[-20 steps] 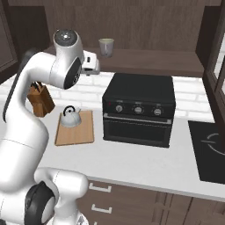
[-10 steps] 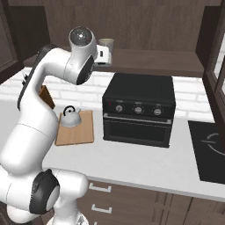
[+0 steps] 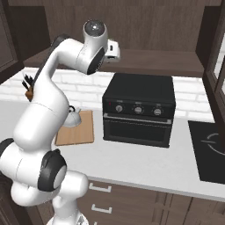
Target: Pick the kettle from the counter and place it on the tray. Then pick the mug from the cabinet and place it on the tray. Then close the cabinet doors.
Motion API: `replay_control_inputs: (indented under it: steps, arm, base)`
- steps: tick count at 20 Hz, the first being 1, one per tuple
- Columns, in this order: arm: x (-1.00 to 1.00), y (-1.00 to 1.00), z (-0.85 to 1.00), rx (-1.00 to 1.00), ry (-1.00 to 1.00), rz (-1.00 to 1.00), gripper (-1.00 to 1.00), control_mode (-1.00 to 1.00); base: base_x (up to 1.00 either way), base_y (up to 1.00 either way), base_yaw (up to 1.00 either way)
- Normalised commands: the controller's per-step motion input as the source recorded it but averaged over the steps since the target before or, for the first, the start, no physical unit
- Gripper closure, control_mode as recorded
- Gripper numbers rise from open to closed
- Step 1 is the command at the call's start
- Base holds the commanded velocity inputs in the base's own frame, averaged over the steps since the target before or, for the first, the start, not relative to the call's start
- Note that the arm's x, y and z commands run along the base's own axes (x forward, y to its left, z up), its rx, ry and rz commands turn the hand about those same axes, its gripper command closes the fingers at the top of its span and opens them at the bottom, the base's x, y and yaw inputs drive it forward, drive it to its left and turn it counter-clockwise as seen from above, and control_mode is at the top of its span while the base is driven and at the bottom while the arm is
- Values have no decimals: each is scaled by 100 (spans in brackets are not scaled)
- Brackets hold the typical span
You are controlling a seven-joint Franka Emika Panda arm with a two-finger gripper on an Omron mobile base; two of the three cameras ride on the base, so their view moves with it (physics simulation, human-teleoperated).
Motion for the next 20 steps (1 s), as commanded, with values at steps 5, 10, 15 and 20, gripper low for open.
replay_control_inputs:
  steps: [5, 10, 15, 20]
  arm:
    - [41, 0, 0, 0, 0, -1, -100, -100]
    - [50, 0, 0, 0, 0, -1, -100, -100]
    - [27, -2, 0, 0, 0, 0, -100, -100]
    - [24, 0, 0, 0, 1, 0, -100, -100]
  base:
    - [0, 0, 0]
    - [0, 0, 0]
    - [0, 0, 0]
    - [0, 0, 0]
